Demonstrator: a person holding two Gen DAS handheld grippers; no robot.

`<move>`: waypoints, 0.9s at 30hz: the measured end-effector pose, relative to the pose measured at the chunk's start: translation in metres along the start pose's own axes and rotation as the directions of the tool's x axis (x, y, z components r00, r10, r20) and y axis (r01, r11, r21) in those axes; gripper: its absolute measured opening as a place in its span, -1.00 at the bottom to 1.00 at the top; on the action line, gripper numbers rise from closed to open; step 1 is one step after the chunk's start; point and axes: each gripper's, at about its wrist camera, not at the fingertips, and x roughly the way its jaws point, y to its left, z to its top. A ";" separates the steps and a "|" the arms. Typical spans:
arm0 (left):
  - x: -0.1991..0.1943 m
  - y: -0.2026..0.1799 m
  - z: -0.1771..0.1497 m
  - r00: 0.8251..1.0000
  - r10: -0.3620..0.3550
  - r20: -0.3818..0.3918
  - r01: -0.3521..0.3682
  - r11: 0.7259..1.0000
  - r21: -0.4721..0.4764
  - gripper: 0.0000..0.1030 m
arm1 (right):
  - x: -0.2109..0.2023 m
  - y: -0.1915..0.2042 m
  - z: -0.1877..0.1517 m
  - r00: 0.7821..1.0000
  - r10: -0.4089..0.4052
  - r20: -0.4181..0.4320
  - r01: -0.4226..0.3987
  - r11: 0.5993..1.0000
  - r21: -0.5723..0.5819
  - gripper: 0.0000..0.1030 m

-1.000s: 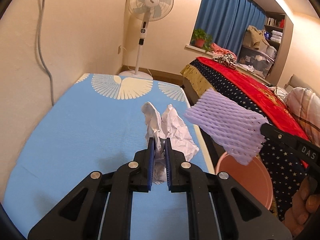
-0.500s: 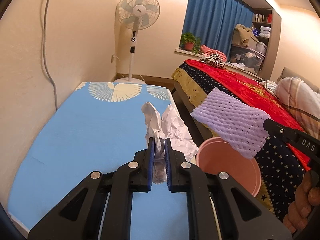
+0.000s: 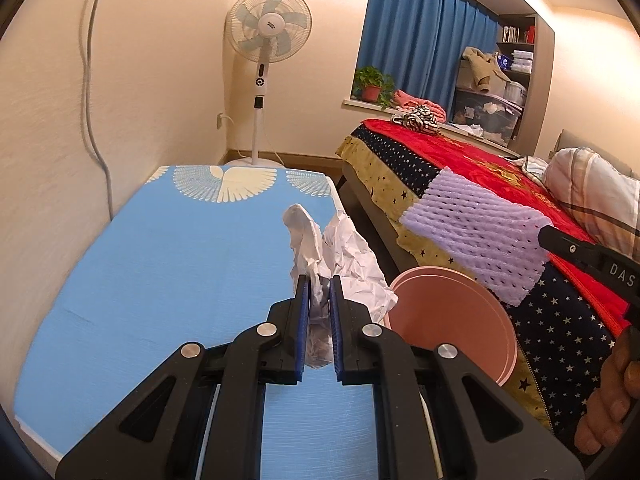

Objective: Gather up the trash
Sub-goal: 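Carry the tissue and lavender foam net over the pink bin with both tools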

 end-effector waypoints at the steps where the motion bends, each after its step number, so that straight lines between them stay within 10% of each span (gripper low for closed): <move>1: 0.000 0.000 0.000 1.000 -0.002 0.001 0.002 1.000 0.000 -0.80 | -0.001 0.000 0.000 1.000 -0.004 0.001 0.004 1.000 0.001 -0.90; 27: 0.015 -0.028 0.001 0.997 -0.075 0.007 0.075 0.997 0.027 -0.80 | -0.005 -0.027 0.008 0.984 -0.175 0.043 0.173 0.983 0.058 -0.90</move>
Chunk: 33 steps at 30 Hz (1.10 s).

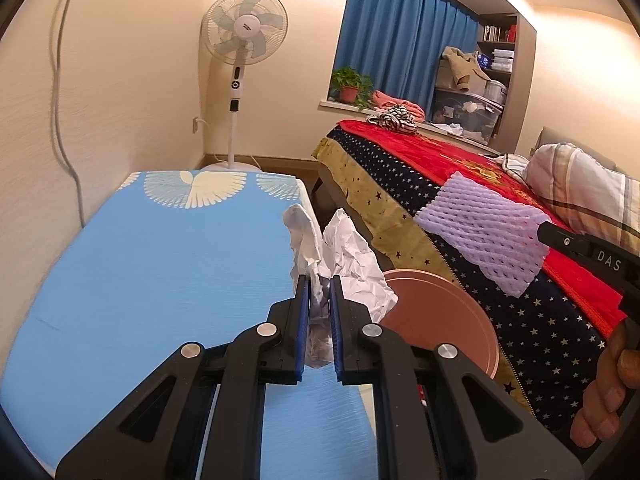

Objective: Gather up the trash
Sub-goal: 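Carry the tissue and lavender foam net over the pink bin with both tools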

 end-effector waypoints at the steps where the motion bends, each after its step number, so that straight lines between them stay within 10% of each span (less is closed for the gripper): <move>1: 0.002 -0.002 0.000 1.000 -0.004 -0.001 0.004 1.000 0.000 -0.80 | 0.000 -0.001 0.000 1.000 -0.006 0.001 0.006 1.000 0.000 -0.90; 33: 0.060 -0.046 -0.008 0.991 -0.112 -0.067 0.113 0.994 0.004 -0.80 | 0.021 -0.024 -0.006 0.985 -0.171 -0.012 0.171 0.985 0.000 -0.90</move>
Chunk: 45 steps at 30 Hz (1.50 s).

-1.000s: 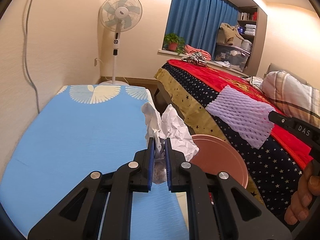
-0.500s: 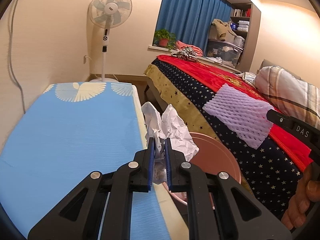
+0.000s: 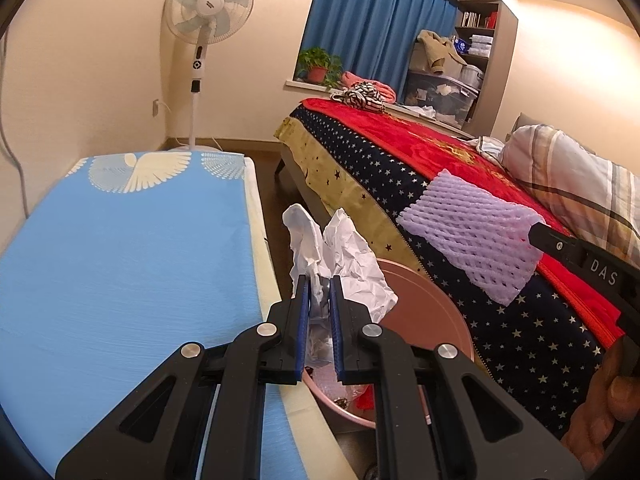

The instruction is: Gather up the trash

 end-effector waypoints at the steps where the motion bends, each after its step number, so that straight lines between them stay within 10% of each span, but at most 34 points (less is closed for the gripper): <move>1: 0.001 -0.001 0.000 1.000 -0.001 -0.002 0.001 1.000 -0.001 -0.80 | 0.001 0.000 -0.001 1.000 -0.002 -0.002 0.002 1.000 0.000 -0.90; 19: 0.034 -0.002 -0.002 0.999 -0.023 -0.044 0.023 1.000 -0.006 -0.78 | 0.028 -0.004 -0.004 0.998 -0.041 -0.042 0.041 0.999 0.009 -0.87; 22: 0.041 0.000 0.000 0.997 -0.052 -0.065 0.051 0.999 -0.013 -0.51 | 0.031 -0.004 -0.005 0.998 -0.047 -0.052 0.048 0.999 0.014 -0.70; 24: 0.043 0.004 0.001 0.996 -0.054 -0.070 0.054 0.998 -0.015 -0.12 | 0.033 -0.007 -0.006 0.996 -0.060 -0.066 0.061 0.998 0.025 -0.10; 32: 0.017 0.023 0.004 0.999 -0.005 -0.033 0.005 1.000 -0.016 0.08 | 0.026 -0.004 -0.007 0.998 -0.042 -0.057 0.044 0.998 0.035 0.72; 45: -0.090 0.047 0.013 0.977 0.161 0.138 -0.165 0.986 0.018 0.85 | -0.029 0.030 -0.013 0.994 0.108 -0.019 -0.107 0.994 0.028 0.90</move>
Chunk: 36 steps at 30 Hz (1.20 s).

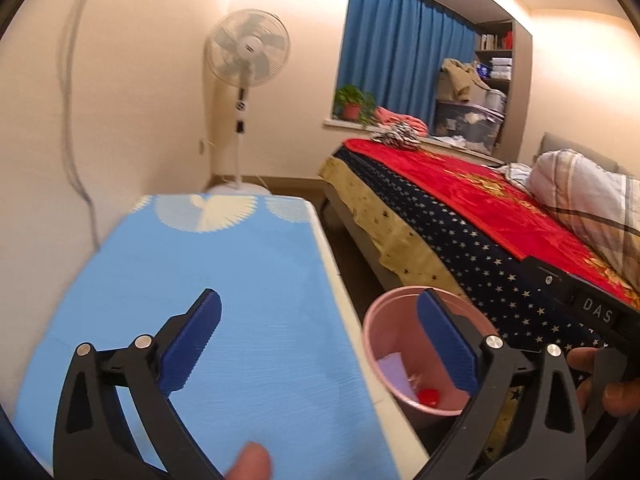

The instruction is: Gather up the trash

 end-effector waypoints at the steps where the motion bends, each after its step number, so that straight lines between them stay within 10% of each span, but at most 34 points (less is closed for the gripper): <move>1: -0.007 0.002 -0.001 1.000 0.027 0.008 -0.027 1.000 0.010 0.85 | -0.003 0.002 -0.002 1.000 0.004 -0.004 -0.004 1.000 0.004 0.90; 16: -0.084 0.043 -0.049 0.981 0.193 0.022 -0.193 0.981 0.007 0.85 | -0.056 0.027 -0.047 1.000 0.009 0.014 -0.008 0.996 -0.084 0.90; 36: -0.060 0.049 -0.074 0.979 0.196 -0.049 -0.197 0.980 -0.016 0.85 | -0.049 0.062 -0.074 0.999 0.028 0.026 -0.022 0.981 -0.192 0.90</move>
